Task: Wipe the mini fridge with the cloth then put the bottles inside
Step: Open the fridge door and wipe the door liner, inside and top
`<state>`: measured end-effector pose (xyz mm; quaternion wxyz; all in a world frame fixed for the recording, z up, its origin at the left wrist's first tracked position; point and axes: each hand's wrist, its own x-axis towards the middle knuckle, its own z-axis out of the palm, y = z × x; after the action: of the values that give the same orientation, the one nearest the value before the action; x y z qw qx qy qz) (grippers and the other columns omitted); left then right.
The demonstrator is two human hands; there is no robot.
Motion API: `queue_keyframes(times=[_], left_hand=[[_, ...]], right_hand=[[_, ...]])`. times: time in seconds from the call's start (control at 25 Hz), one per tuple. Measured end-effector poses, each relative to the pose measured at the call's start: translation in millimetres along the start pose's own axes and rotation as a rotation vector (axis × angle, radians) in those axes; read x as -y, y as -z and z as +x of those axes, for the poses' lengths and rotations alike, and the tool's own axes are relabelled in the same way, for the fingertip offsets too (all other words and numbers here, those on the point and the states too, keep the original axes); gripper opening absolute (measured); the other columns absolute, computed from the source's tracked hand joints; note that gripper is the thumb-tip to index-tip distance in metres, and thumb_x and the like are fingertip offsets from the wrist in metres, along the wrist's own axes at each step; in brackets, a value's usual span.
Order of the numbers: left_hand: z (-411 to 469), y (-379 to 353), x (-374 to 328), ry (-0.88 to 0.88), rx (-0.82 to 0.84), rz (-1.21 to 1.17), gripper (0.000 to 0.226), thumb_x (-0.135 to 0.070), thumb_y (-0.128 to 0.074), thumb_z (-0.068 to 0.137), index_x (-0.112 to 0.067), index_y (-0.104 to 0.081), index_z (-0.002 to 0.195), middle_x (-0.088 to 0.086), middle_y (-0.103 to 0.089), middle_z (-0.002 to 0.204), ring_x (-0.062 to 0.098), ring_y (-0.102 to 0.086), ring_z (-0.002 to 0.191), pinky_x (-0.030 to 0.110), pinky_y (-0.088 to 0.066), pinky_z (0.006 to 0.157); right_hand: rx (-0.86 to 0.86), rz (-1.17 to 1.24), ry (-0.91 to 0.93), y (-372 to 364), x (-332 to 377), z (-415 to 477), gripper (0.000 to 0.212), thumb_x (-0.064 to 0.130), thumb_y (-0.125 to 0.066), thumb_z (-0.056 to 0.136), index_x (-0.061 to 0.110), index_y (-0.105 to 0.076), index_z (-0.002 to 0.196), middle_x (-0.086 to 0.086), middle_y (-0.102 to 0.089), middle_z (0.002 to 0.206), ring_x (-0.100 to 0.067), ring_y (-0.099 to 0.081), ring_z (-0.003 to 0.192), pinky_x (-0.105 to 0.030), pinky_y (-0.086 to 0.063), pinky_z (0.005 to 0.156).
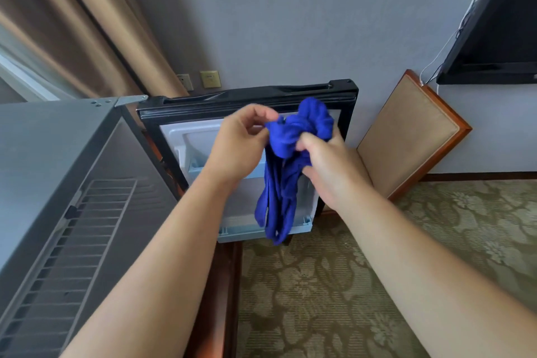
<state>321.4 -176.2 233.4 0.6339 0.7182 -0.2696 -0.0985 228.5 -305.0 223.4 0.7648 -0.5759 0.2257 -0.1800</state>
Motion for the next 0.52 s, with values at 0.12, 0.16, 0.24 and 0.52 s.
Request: queue_keyframes(times=[0.12,0.16,0.24,0.52], left_hand=[[15.5,6.5,-22.9,0.014,-0.195,-0.143,0.041,0.015,-0.047,0.089,-0.02,-0.068,0.093,0.001,-0.073,0.086,0.018,-0.056,0.068,0.029,-0.046,0.063],[18.5,8.8,-31.8,0.013,-0.18,-0.175,0.041,0.013,-0.046,0.09,-0.021,-0.068,0.094,0.002,-0.073,0.087,0.02,-0.054,0.07,0.03,-0.044,0.062],[19.6,4.8,-52.9,0.016,-0.071,-0.266,0.038,0.013,-0.045,0.092,-0.019,-0.066,0.096,0.005,-0.074,0.094,0.023,-0.056,0.07,0.027,-0.043,0.058],[14.5,-19.5,-85.0,0.151,0.166,-0.813,0.027,0.011,-0.05,0.096,-0.012,-0.064,0.099,0.008,-0.077,0.096,0.02,-0.07,0.072,0.031,-0.058,0.064]], right_hand=[[0.173,-0.061,0.01,11.3,-14.6,-14.5,0.046,0.027,-0.065,0.065,0.028,-0.064,0.11,0.001,-0.07,0.102,-0.02,-0.066,0.095,-0.041,-0.051,0.092],[0.191,-0.111,-0.011,15.4,-19.9,-17.6,0.046,0.035,-0.068,0.067,0.031,-0.064,0.113,0.004,-0.071,0.11,-0.019,-0.069,0.101,-0.045,-0.053,0.097],[0.153,-0.339,-0.036,16.2,-32.1,-19.8,0.053,0.051,-0.075,0.066,0.042,-0.056,0.115,0.016,-0.068,0.114,-0.007,-0.071,0.099,-0.051,-0.057,0.094],[0.145,-0.487,0.117,-8.4,-40.9,-8.5,0.035,0.047,-0.076,0.067,0.03,-0.067,0.096,0.022,-0.074,0.087,0.006,-0.068,0.085,-0.019,-0.051,0.072]])
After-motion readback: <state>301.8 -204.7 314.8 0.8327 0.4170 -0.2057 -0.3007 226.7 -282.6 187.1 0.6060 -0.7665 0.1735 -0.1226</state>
